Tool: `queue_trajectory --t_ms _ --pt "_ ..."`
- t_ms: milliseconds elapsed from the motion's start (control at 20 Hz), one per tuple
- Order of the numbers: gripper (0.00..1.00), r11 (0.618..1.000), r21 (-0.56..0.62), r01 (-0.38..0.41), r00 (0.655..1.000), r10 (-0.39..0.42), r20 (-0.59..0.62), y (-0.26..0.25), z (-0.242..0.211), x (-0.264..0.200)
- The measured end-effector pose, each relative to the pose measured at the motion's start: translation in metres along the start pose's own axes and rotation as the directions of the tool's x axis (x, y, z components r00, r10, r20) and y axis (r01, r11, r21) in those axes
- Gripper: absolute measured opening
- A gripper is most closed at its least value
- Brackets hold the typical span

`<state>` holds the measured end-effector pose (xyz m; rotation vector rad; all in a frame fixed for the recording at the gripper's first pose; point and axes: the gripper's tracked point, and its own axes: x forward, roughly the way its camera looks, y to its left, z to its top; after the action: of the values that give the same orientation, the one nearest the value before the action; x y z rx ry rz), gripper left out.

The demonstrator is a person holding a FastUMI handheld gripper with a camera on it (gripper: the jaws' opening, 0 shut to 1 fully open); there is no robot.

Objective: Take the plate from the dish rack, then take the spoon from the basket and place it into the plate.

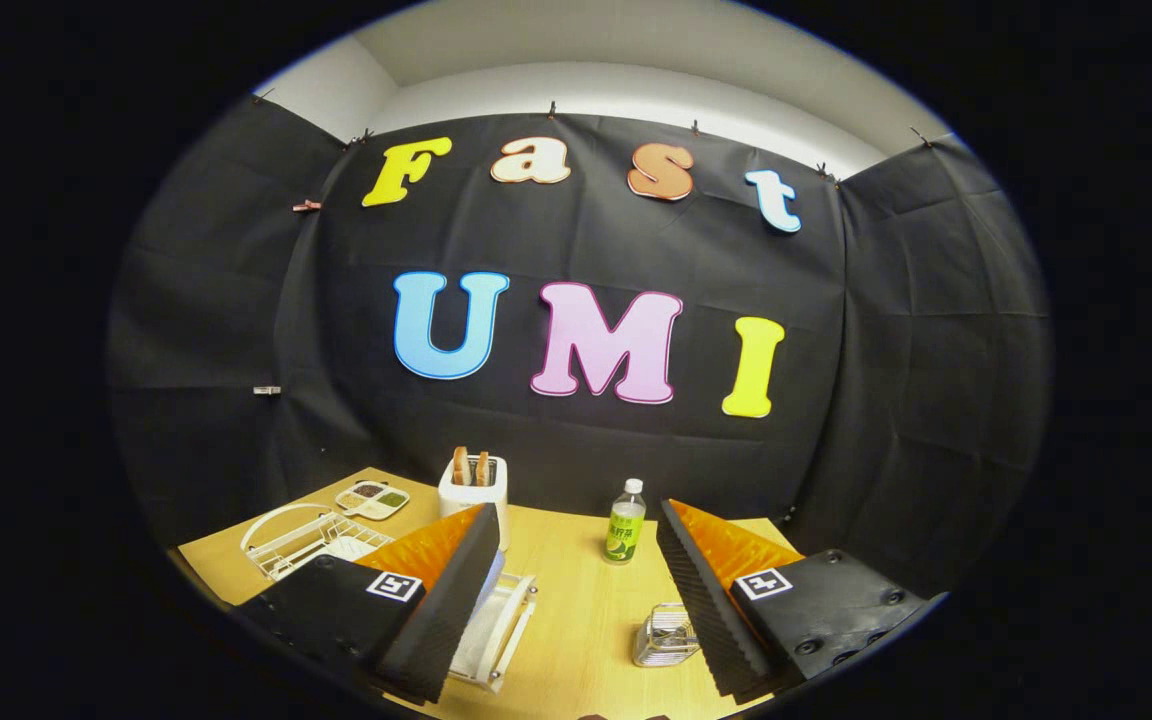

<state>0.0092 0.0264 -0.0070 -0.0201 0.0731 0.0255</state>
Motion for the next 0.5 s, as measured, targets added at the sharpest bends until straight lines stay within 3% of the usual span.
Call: queue_trajectory --t_ms 250,500 --pt "0.98 0.994 -0.057 -0.097 0.991 0.091 -0.1 0.048 -0.022 0.029" --pt "0.98 0.985 -0.095 -0.144 0.959 0.115 -0.259 0.082 -0.071 0.064"
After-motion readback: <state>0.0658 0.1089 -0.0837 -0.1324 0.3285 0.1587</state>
